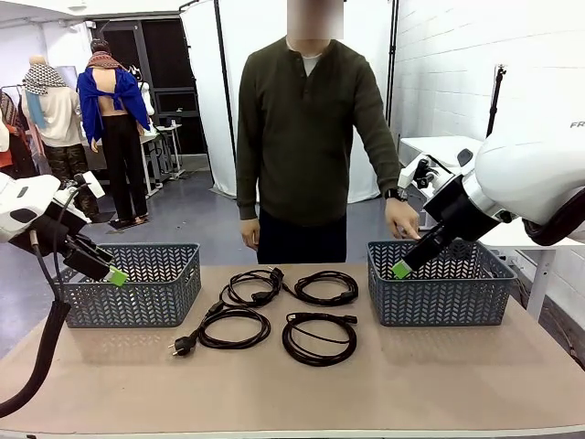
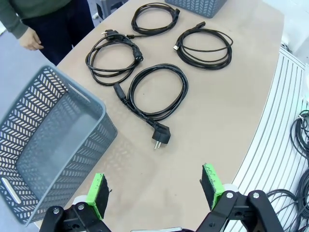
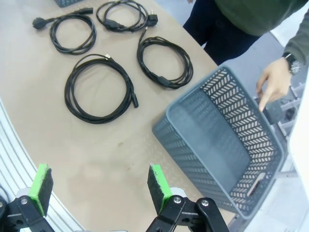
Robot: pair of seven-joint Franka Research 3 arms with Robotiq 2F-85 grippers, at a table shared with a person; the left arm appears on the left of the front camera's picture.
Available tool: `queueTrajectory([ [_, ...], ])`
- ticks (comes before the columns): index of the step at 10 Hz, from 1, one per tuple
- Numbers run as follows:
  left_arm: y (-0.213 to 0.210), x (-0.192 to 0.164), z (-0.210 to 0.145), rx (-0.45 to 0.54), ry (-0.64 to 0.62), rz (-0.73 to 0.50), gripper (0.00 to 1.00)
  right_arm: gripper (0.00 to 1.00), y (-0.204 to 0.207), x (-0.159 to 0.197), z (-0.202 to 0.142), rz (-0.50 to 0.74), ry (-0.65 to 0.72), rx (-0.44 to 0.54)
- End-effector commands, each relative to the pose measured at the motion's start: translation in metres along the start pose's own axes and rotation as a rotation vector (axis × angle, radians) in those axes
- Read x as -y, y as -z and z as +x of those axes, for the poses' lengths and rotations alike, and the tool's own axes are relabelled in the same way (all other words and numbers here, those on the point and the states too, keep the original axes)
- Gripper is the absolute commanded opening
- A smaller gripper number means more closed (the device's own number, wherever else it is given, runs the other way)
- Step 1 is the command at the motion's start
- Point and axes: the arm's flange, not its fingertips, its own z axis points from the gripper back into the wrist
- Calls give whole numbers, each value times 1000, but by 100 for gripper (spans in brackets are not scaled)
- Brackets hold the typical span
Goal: Organize the cables according to human instructions.
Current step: Pick up a bundle of cables and place it in the basket indicated by the human.
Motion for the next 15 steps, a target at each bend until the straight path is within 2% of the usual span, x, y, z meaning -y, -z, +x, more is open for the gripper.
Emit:
queueTrajectory([
  [1, 1, -3, -2, 7, 12, -13, 100, 100, 8, -1, 15, -24, -36, -50],
  [5, 1, -3, -2, 7, 12, -13, 100, 100, 44, -11, 63, -43, -142, -211],
  [8, 1, -3, -2, 7, 12, -13, 100, 100, 81, -5, 94, -49, -220, -345],
  [12, 1, -3, -2, 7, 12, -13, 100, 100, 133, -2, 115, 10, -285, -425],
  [15, 1, -3, -2, 7, 12, -13, 100, 100, 149, 1, 119, 6, -264, -452],
])
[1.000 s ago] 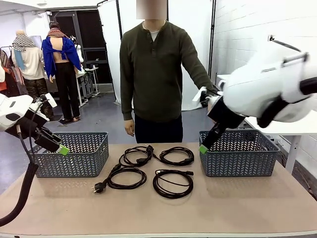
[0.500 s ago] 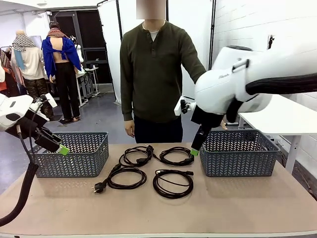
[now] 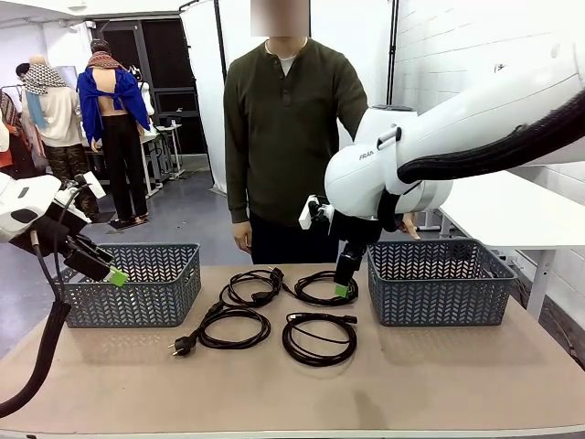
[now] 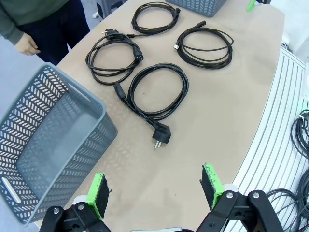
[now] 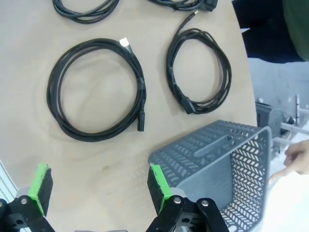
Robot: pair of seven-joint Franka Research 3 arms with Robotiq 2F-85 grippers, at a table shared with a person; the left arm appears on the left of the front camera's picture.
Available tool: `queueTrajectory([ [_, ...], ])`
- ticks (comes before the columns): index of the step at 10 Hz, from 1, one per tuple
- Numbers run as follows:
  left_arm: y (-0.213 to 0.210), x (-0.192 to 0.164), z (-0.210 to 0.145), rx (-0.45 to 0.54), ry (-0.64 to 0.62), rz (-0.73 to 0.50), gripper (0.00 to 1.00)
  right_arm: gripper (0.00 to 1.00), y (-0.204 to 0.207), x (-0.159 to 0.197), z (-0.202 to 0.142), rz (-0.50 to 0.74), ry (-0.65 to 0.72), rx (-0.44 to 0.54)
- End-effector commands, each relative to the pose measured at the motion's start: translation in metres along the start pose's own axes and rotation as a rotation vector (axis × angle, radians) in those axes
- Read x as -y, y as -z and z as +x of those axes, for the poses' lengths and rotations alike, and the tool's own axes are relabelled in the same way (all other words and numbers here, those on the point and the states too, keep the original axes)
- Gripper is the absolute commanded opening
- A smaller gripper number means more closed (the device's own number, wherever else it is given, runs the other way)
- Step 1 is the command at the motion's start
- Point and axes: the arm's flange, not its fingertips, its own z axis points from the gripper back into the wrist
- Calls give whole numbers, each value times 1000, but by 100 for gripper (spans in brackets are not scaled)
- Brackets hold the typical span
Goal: Organize the cables according to human instructions.
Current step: Pick up a bundle of cables and place it in the basket indicated by the human.
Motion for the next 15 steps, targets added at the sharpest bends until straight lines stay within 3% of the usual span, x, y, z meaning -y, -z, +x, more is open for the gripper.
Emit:
queueTrajectory([
  [1, 0, -3, -2, 10, 11, -16, 100, 100, -4, -3, -3, -4, -3, 6],
  [9, 0, -3, -2, 10, 11, -16, 100, 100, -4, -2, 2, -8, -3, 4],
  [15, 0, -3, -2, 10, 11, -16, 100, 100, 46, 21, 37, 25, -129, -62],
])
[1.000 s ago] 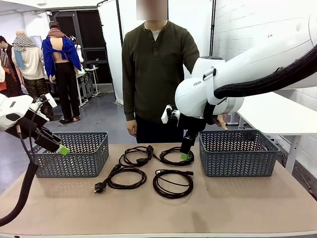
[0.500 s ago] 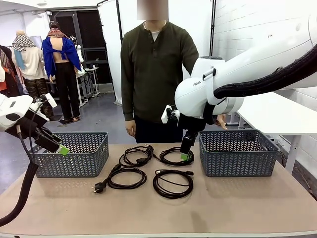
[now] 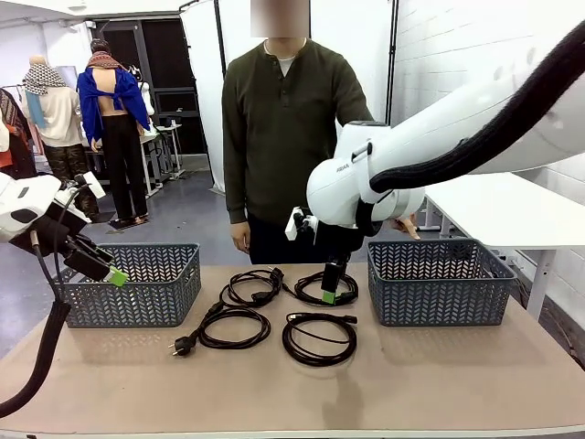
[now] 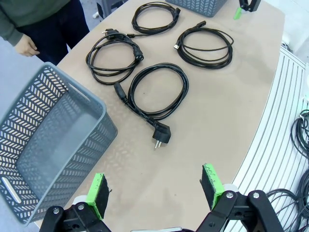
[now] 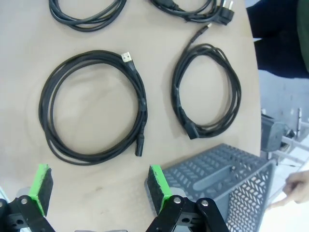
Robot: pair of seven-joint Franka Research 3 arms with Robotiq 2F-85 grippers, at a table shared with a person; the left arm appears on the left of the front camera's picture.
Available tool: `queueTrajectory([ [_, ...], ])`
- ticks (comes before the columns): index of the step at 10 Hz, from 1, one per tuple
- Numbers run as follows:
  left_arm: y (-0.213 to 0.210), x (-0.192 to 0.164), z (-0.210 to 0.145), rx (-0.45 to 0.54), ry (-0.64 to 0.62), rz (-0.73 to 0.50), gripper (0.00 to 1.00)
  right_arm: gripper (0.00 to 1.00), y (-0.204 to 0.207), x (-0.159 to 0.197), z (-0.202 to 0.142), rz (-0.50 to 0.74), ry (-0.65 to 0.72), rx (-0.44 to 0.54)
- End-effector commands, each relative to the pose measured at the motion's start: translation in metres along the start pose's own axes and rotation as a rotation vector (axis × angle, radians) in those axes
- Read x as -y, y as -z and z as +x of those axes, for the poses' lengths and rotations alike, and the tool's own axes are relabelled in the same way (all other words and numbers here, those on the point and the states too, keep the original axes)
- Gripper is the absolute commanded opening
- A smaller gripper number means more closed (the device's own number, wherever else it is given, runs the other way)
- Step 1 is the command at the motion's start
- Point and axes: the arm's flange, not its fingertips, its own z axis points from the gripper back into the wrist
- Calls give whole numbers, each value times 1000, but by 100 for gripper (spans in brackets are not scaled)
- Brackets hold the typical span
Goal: Organize the cables according to human instructions.
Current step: Pick up a bundle of cables and place it in the basket indicated by the human.
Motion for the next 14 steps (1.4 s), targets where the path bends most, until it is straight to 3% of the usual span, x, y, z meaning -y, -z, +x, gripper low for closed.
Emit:
queueTrajectory([
  [1, 0, -3, -2, 11, 11, -16, 100, 100, 16, 11, 10, 6, -58, -54],
  [4, 0, -3, -2, 11, 11, -16, 100, 100, 47, 18, 23, 4, -92, -122],
  [14, 0, -3, -2, 11, 11, -16, 100, 100, 112, 36, 38, -7, -193, -130],
])
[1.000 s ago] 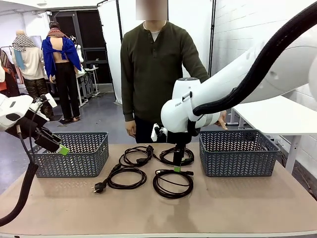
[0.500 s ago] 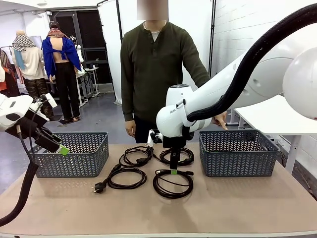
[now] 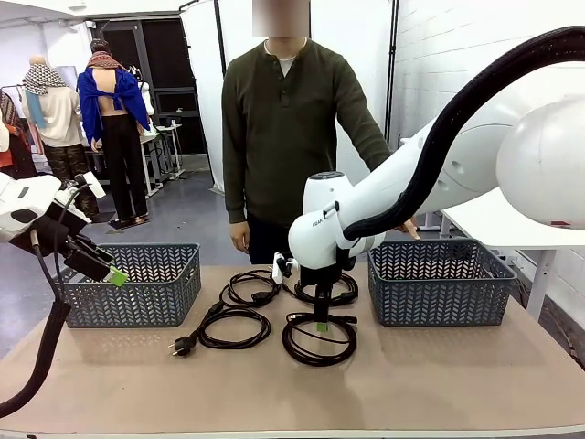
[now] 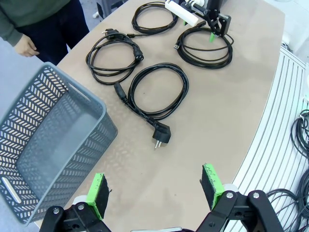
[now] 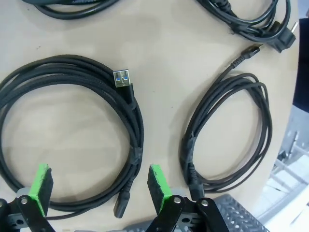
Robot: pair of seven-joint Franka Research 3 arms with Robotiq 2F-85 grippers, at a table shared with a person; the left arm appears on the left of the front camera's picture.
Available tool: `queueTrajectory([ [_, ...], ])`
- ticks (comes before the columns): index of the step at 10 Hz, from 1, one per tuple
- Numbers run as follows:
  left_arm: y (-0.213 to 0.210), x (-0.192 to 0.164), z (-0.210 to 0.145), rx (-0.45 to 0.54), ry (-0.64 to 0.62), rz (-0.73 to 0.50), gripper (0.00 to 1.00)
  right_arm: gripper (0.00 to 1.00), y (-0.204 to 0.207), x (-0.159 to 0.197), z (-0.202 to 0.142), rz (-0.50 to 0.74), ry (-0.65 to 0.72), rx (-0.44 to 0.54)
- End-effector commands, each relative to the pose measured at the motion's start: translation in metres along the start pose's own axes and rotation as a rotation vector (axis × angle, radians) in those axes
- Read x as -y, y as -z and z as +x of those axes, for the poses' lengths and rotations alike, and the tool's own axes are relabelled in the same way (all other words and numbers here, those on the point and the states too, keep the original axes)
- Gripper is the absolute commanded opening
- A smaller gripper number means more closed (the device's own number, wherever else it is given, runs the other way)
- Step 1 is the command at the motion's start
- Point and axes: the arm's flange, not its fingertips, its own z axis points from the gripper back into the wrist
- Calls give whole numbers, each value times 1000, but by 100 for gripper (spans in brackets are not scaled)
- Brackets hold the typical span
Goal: Organize the cables according to human instructions.
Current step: Pick up a bundle of cables and place it in the basket indicated by the human.
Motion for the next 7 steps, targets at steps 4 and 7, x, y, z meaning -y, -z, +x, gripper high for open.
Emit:
queueTrajectory([
  [4, 0, -3, -2, 11, 11, -16, 100, 100, 13, 13, 7, -14, -26, -25],
  [7, 0, -3, -2, 11, 11, -16, 100, 100, 18, 16, 8, 1, -22, -37],
])
